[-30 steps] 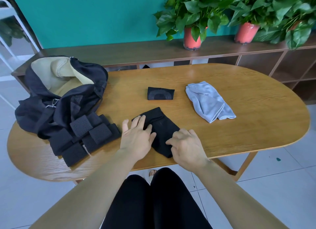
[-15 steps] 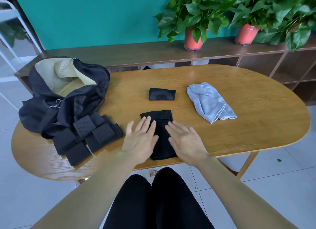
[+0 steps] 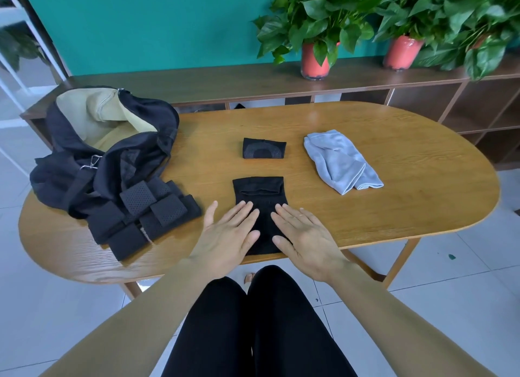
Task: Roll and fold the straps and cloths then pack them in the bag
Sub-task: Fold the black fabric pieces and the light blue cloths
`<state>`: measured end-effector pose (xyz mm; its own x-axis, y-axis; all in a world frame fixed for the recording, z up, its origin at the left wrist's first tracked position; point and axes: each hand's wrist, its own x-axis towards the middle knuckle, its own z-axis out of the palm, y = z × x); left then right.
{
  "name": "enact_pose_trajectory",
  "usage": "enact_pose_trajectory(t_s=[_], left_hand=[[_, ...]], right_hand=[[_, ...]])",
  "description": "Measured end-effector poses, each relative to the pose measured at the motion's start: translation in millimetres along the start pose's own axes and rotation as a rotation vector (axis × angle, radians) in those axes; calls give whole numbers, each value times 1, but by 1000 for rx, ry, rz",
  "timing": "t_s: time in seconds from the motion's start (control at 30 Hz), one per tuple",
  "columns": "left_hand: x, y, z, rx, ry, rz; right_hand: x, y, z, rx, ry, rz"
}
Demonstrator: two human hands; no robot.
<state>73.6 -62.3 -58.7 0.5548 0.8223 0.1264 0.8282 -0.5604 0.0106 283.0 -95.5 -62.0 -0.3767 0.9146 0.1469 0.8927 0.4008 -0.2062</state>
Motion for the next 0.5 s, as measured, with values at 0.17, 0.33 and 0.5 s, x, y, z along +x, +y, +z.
enact_pose_trajectory(t_s=[0.17,0.33,0.5], left_hand=[[-24,2,4,12,174,179],[-40,5,10,35,275,168],[-37,7,-8,-223,335,-62]], right_hand=[[-28,4,6,-79,90,-95],[-38,0,10,-59,258,-138],[-27,-7,0,158,375,96]])
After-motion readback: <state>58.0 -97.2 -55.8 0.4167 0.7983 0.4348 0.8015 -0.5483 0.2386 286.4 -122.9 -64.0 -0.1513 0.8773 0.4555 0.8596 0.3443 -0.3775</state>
